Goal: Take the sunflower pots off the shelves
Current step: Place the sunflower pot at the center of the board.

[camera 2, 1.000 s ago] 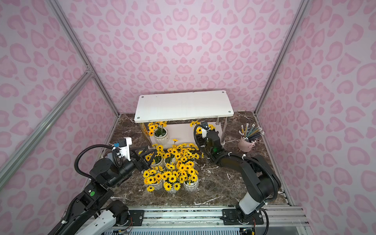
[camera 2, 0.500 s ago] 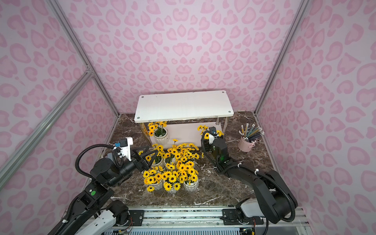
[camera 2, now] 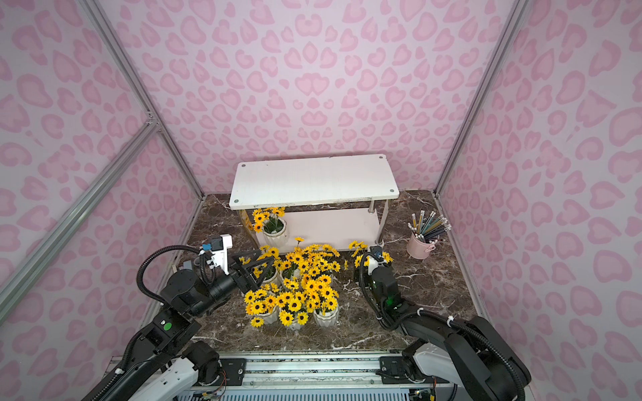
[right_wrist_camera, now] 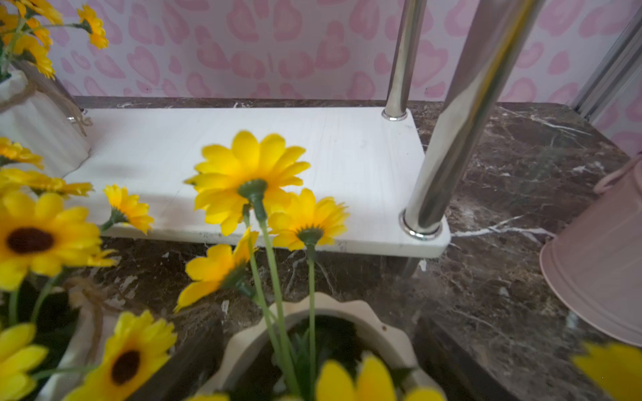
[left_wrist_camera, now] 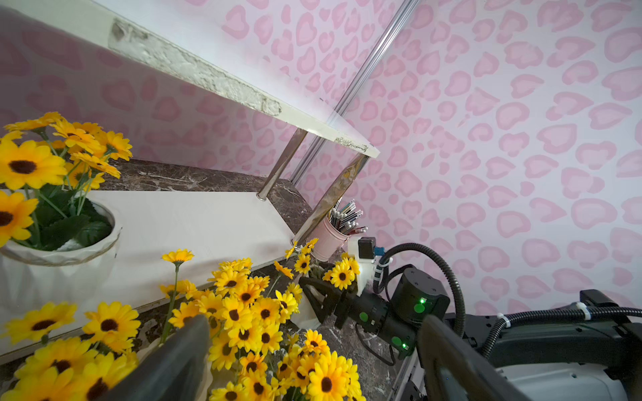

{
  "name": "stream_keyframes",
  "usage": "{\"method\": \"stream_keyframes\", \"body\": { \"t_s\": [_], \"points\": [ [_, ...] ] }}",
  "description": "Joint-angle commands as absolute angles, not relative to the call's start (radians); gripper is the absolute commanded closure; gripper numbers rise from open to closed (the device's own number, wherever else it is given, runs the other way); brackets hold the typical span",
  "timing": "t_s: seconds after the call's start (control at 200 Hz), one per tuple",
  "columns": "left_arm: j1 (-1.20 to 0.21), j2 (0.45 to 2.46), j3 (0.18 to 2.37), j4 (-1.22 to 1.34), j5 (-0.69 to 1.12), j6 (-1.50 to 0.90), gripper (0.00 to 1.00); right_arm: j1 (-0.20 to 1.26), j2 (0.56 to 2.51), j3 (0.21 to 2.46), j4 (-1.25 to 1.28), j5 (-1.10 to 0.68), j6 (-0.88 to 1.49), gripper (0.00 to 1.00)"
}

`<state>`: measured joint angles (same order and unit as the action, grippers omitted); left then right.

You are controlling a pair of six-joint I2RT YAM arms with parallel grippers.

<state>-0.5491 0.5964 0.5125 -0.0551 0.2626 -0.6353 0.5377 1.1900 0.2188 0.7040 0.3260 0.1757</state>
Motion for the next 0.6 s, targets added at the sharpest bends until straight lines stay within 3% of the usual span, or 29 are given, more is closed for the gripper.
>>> {"method": "stream_keyframes", "body": {
  "t_s": [0.0, 0.39, 0.595],
  "points": [
    [-0.551, 0.598, 0.503, 0.013, 0.272, -0.648, 0.03, 0.564, 1.227, 0.213, 0.898, 0.395, 0.215, 1.00],
    [-0.554, 0.531, 0.491, 0.000, 0.250, -0.632, 0.03, 0.640, 1.484, 0.198, 1.231, 0.467, 0.133, 1.00],
    [-0.554, 0.525, 0.496, -0.010, 0.246, -0.617, 0.03, 0.656, 1.564, 0.227, 1.243, 0.449, 0.134, 1.00]
  ]
}}
